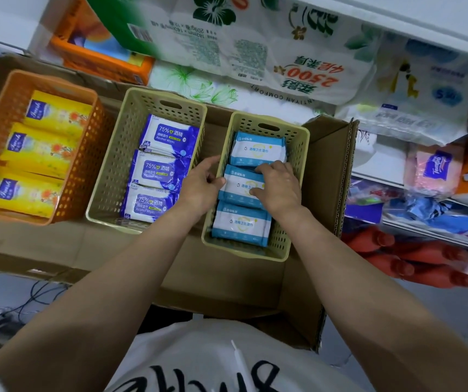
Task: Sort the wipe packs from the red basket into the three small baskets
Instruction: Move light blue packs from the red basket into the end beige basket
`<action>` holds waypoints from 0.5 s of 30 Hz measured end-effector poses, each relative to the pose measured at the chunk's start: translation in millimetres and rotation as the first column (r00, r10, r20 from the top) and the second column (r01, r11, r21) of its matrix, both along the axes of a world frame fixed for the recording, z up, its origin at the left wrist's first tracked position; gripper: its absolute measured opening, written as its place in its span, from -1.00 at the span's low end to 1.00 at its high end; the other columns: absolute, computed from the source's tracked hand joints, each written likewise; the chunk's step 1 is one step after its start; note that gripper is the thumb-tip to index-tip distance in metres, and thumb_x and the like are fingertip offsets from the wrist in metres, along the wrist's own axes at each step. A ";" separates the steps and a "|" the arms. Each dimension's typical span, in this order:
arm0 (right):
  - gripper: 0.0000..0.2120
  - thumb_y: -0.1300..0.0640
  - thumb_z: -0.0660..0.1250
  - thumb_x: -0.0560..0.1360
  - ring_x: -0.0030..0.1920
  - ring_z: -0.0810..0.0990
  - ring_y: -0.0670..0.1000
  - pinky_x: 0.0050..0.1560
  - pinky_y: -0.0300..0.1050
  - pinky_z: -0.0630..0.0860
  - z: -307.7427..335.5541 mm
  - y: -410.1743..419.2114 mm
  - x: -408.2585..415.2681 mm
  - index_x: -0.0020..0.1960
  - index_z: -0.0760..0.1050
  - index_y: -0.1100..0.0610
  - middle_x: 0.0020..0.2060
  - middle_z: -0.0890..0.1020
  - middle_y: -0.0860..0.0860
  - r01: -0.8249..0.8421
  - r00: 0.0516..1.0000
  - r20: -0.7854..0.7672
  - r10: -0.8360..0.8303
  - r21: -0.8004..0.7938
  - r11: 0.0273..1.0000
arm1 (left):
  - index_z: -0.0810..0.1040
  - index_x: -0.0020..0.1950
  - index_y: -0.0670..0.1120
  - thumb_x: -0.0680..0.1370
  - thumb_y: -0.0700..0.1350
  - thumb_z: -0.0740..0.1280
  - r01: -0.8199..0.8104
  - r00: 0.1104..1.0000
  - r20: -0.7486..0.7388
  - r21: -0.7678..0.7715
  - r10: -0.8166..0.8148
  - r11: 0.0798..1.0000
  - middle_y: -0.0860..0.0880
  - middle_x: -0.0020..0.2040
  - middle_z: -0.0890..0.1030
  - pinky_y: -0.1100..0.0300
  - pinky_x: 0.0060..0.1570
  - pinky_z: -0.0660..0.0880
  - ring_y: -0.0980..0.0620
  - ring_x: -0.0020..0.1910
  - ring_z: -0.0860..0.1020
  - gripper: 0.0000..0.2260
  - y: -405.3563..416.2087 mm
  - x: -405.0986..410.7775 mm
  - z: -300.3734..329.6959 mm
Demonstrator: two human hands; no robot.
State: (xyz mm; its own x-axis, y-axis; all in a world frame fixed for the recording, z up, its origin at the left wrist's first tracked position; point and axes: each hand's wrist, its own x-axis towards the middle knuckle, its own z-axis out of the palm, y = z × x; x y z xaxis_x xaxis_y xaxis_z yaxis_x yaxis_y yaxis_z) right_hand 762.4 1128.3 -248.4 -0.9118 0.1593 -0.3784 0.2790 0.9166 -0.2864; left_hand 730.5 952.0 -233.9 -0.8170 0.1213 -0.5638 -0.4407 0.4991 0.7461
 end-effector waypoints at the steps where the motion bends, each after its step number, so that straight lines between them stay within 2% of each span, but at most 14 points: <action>1: -0.52 0.00 0.42 0.50 0.33 0.33 0.11 0.29 0.04 0.39 0.9 -0.2 0.1 0.38 0.42 0.06 0.28 0.47 0.09 -0.006 1.000 0.006 0.006 0.001 1.000 | 0.36 0.46 0.16 0.61 -0.16 0.31 -0.003 1.000 0.002 0.000 0.003 1.000 0.01 0.00 0.52 0.34 -0.28 0.43 0.16 -0.06 0.50 -0.55 0.1 0.3 1.2; 3: -0.51 -0.01 0.42 0.51 0.34 0.33 0.12 0.29 0.04 0.39 3.9 -0.4 0.1 0.39 0.41 0.06 0.29 0.47 0.09 -0.018 1.000 0.019 0.018 0.004 1.000 | 0.37 0.46 0.15 0.62 -0.16 0.30 -0.009 1.000 0.002 0.002 0.009 1.000 0.00 0.04 0.54 0.24 -0.19 0.54 0.14 -0.02 0.52 -0.56 0.5 1.1 4.8; 4: -0.51 -0.01 0.41 0.51 0.35 0.33 0.12 0.29 0.04 0.39 6.0 -0.3 -0.3 0.39 0.40 0.06 0.29 0.47 0.09 -0.025 0.999 0.028 0.025 0.003 1.000 | 0.38 0.46 0.13 0.62 -0.16 0.30 -0.010 1.000 -0.003 -0.003 0.010 1.000 -0.02 0.09 0.55 0.16 -0.06 0.58 0.10 0.03 0.54 -0.57 0.7 1.5 7.2; 6: -0.50 -0.03 0.41 0.51 0.35 0.34 0.13 0.30 0.05 0.38 12.8 0.8 -1.9 0.40 0.40 0.06 0.29 0.47 0.10 -0.035 0.999 0.040 0.035 -0.004 0.999 | 0.39 0.46 0.08 0.62 -0.14 0.31 -0.003 1.000 -0.013 -0.036 0.002 0.999 -0.07 0.24 0.55 0.09 0.15 0.52 0.01 0.18 0.52 -0.59 0.4 1.8 12.8; 8: -0.51 -0.05 0.39 0.52 0.35 0.37 0.13 0.31 0.04 0.38 24.6 3.6 -6.0 0.39 0.41 0.08 0.29 0.50 0.10 -0.031 0.999 0.029 0.031 -0.014 0.999 | 0.39 0.47 0.02 0.61 -0.10 0.32 0.025 1.000 -0.018 -0.070 -0.026 0.997 -0.09 0.33 0.52 0.09 0.25 0.45 -0.04 0.29 0.48 -0.59 -1.9 1.2 20.7; 12: -0.54 -0.04 0.36 0.55 0.36 0.40 0.16 0.25 0.01 0.41 62.6 7.9 -17.6 0.40 0.44 0.11 0.30 0.51 0.15 -0.023 1.000 0.003 0.023 -0.002 1.000 | 0.39 0.47 -0.06 0.59 -0.04 0.34 0.102 0.992 -0.058 -0.111 -0.109 0.989 -0.06 0.36 0.52 0.11 0.30 0.40 -0.04 0.33 0.47 -0.54 -14.7 -0.9 48.5; 15: -0.54 -0.06 0.33 0.56 0.36 0.42 0.17 0.25 0.01 0.43 106.3 0.4 -29.0 0.41 0.44 0.09 0.33 0.50 0.14 -0.039 0.997 -0.058 0.041 0.031 0.999 | 0.45 0.41 -0.10 0.57 -0.04 0.37 0.121 0.972 -0.183 -0.139 -0.146 0.983 -0.08 0.33 0.54 0.08 0.29 0.42 -0.05 0.30 0.50 -0.58 -38.6 -8.9 82.7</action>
State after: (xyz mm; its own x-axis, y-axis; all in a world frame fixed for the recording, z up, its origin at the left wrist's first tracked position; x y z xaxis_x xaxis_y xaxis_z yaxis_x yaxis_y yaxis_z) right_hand 733.4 1128.7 -142.1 -0.9381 0.1327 -0.3198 0.2256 0.9350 -0.2738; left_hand 721.6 913.3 -151.2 -0.8926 0.1743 -0.4158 -0.2186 0.6393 0.7372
